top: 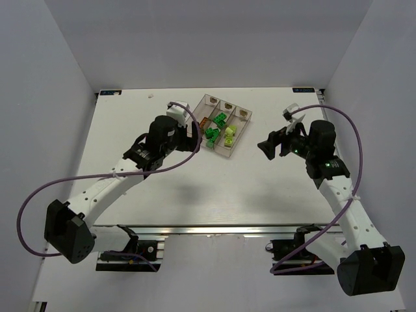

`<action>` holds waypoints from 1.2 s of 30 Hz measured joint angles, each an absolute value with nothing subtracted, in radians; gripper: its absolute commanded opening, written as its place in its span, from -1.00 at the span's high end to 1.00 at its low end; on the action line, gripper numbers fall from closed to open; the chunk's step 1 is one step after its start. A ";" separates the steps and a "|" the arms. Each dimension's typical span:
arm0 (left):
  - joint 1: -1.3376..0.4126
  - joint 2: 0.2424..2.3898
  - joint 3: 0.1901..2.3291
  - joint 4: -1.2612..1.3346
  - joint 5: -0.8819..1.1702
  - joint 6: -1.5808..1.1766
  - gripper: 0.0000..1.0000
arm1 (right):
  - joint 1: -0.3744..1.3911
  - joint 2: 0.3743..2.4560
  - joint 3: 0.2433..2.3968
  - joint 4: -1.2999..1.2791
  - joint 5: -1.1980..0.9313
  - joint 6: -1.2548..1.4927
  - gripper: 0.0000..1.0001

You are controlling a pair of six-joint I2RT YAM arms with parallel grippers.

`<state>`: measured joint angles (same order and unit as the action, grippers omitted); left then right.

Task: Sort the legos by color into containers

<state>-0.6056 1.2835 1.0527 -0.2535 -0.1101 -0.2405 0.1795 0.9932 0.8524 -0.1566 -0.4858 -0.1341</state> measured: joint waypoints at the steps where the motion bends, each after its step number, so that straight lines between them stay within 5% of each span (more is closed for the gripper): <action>1: -0.606 1.274 1.052 -0.253 -0.125 -0.237 -0.96 | 0.167 0.991 0.852 -0.146 -0.480 -0.121 -0.79; 36: -0.598 1.127 0.992 -0.192 -0.207 -0.178 -0.96 | 0.119 0.933 0.744 0.041 -0.342 0.062 -0.79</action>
<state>-0.5976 1.1275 0.9924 -0.1921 -0.2066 -0.1783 0.1188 0.9325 0.7437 0.0414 -0.3424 0.0620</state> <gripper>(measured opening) 0.982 0.895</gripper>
